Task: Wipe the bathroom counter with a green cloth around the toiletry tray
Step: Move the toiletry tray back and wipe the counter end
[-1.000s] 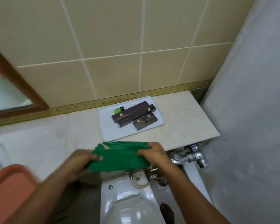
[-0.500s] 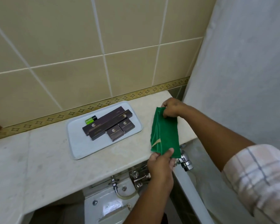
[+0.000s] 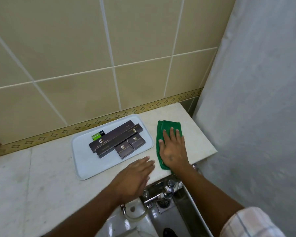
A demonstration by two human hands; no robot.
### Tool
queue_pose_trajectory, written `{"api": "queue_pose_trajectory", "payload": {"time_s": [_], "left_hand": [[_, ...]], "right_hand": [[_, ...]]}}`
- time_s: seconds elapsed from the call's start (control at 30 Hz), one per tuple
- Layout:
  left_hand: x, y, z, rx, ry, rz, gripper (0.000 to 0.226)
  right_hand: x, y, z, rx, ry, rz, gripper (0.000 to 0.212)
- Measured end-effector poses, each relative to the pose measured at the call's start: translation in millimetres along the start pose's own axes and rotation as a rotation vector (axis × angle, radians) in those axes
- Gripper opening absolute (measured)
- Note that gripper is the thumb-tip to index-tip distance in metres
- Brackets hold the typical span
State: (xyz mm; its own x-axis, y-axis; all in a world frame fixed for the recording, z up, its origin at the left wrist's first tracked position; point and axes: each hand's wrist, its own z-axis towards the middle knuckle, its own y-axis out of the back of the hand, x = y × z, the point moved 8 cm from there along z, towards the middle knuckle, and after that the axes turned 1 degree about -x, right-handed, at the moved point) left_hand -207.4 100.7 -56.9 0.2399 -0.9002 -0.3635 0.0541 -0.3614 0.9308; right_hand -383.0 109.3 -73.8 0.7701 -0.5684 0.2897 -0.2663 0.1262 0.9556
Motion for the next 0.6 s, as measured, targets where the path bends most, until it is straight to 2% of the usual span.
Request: {"api": "queue_pose_trajectory", "payload": {"time_s": [0.07, 0.17, 0.33, 0.43, 0.5, 0.6], "left_hand": [[12.1, -3.4, 0.4, 0.118, -0.118, 0.044, 0.057], [17.0, -7.5, 0.8, 0.144, -0.174, 0.071, 0.061], [24.3, -10.2, 6.4, 0.119, -0.185, 0.122, 0.061], [24.0, -10.8, 6.9, 0.098, -0.194, 0.108, 0.060], [24.1, -12.5, 5.9, 0.092, -0.196, 0.091, 0.059], [28.4, -12.5, 7.9, 0.076, -0.192, 0.083, 0.059]], "right_hand": [[-0.5, -0.4, 7.8, -0.009, 0.041, -0.012, 0.068], [-3.6, -0.4, 22.3, 0.002, 0.100, -0.027, 0.070], [-2.5, 7.8, 84.9, 0.065, 0.148, -0.078, 0.066], [3.3, 6.2, 107.2, 0.120, 0.090, -0.092, 0.070], [9.3, 2.0, 107.5, 0.114, 0.030, -0.095, 0.074], [10.6, 1.9, 108.9, 0.082, 0.068, -0.151, 0.070]]}}
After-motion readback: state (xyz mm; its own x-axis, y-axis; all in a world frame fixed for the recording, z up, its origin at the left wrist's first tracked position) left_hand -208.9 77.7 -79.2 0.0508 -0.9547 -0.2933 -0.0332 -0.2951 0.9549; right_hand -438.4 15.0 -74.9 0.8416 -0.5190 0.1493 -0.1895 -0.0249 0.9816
